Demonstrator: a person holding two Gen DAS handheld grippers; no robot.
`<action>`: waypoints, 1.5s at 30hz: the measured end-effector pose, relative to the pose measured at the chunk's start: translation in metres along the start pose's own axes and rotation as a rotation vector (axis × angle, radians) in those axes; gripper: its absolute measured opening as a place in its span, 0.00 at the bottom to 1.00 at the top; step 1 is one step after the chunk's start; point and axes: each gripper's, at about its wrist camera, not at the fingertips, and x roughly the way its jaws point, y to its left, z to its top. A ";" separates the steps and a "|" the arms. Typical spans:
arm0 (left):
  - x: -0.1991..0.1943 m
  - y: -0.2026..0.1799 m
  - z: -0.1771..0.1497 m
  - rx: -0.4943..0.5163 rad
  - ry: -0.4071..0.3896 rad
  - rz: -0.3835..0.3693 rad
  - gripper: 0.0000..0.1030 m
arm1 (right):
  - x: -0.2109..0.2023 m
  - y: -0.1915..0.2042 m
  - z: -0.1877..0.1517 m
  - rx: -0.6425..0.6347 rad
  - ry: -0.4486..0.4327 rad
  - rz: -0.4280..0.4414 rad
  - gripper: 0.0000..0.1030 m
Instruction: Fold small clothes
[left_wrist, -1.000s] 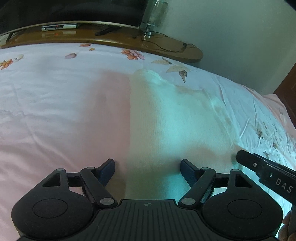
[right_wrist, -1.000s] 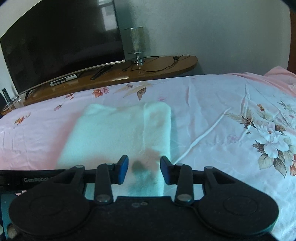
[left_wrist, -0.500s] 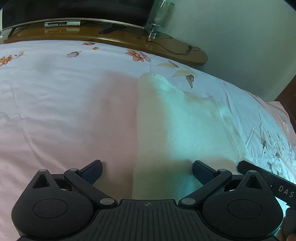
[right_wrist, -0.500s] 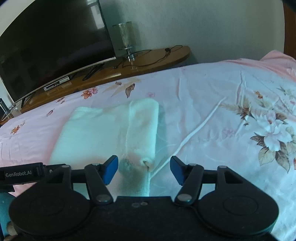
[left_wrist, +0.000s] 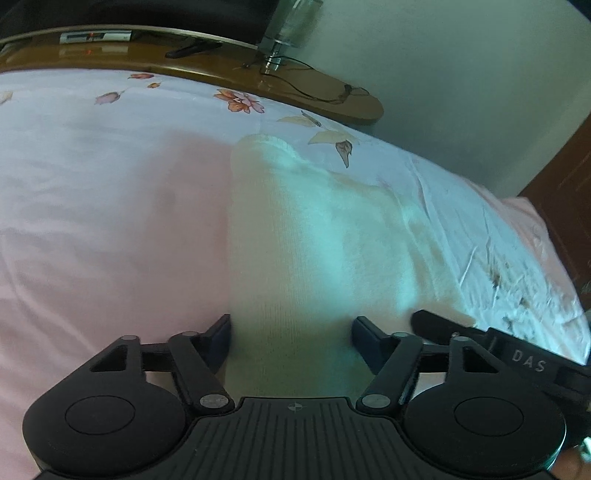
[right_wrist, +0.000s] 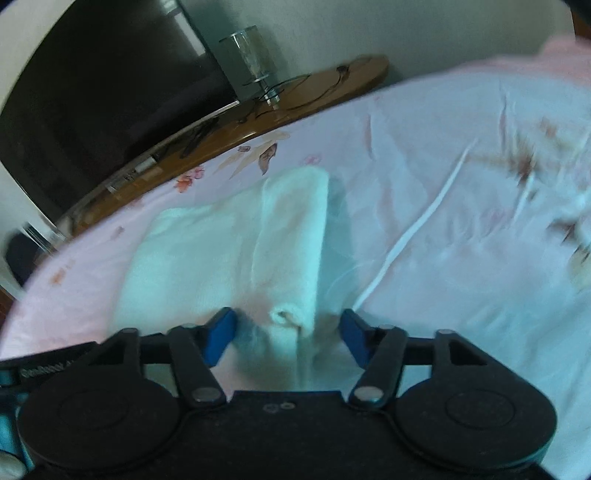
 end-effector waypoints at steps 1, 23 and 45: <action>-0.001 0.002 -0.001 -0.014 -0.004 -0.008 0.61 | 0.001 0.000 -0.001 0.012 0.001 0.015 0.44; -0.014 -0.001 -0.006 -0.021 -0.094 -0.021 0.41 | -0.005 0.022 0.000 -0.076 -0.039 0.074 0.30; -0.118 0.077 0.020 -0.018 -0.210 0.005 0.41 | -0.030 0.144 -0.006 -0.169 -0.112 0.150 0.29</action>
